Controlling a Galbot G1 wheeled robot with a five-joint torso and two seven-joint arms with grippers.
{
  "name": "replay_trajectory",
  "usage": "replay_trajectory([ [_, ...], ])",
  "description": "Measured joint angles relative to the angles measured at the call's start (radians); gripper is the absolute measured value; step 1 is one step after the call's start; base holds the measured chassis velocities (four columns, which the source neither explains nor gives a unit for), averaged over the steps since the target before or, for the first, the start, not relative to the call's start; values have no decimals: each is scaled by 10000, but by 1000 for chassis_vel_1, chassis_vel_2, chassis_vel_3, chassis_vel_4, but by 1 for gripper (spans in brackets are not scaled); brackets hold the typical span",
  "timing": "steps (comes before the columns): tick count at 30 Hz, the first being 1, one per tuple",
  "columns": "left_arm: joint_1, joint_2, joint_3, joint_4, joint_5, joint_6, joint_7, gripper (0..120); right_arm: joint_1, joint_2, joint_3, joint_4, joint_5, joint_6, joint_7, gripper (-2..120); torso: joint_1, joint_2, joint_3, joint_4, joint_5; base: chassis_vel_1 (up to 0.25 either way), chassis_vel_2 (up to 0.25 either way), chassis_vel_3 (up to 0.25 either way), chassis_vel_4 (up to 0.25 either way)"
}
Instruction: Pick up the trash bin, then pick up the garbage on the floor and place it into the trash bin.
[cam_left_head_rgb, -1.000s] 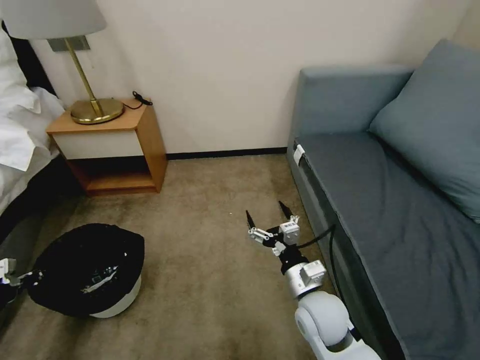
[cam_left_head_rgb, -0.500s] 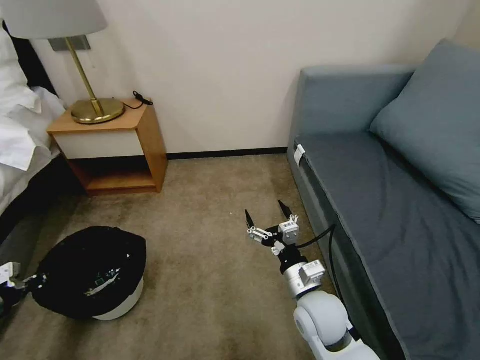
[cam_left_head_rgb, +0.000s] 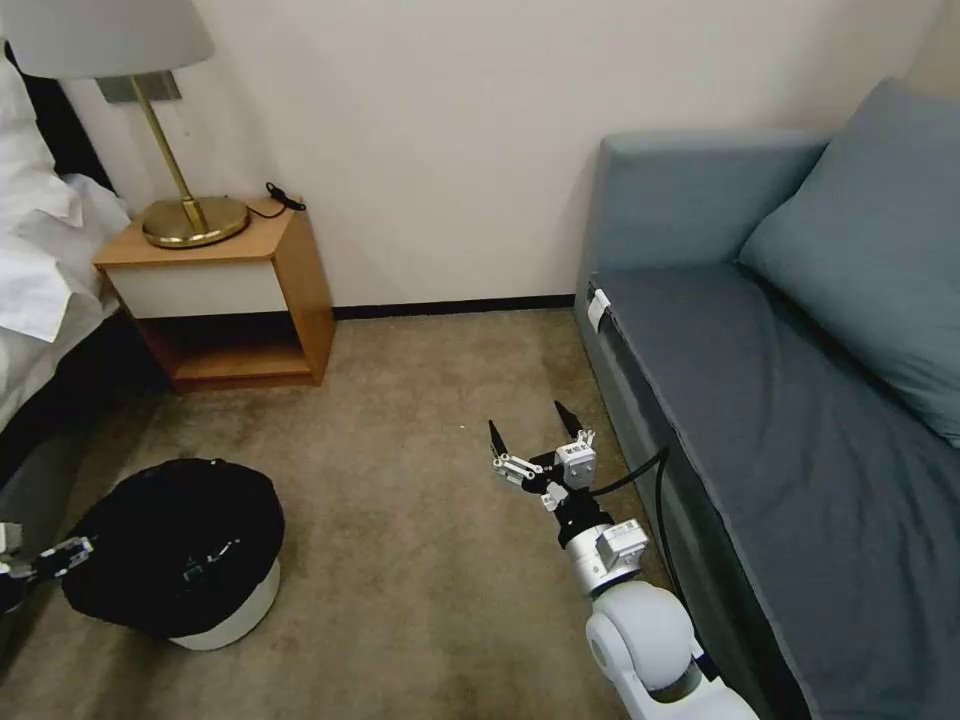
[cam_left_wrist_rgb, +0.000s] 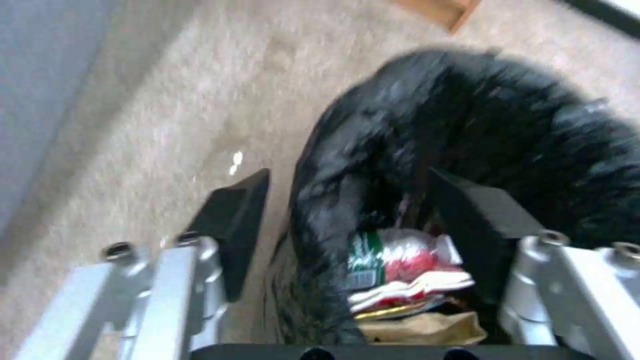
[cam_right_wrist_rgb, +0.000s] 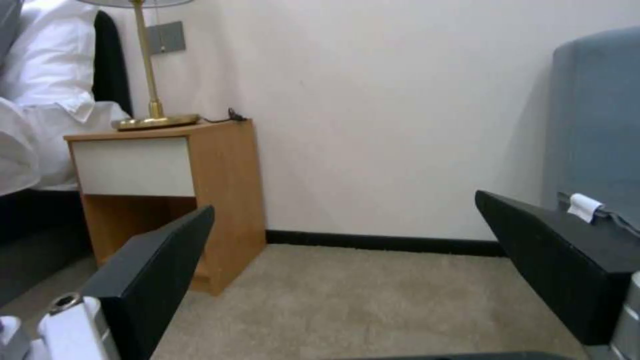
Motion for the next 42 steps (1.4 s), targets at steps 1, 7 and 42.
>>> replay_trajectory([
  [1,211,-96,-423,-318,79,-69,295,73,3,0,-1,-2,2,-1,1,100,0,0,0,1,2,0,0,0,0],
  [7,803,-560,-1053,-1243,579,-1254,638,90,6,0,-8,-6,5,-5,1,100,0,0,0,3,2,0,0,0,0],
  [42,3845,-5514,2754,-6665,6362,-11270,-1219,100,15,1,-14,-12,13,-11,3,100,0,1,0,0,1,0,0,0,0],
])
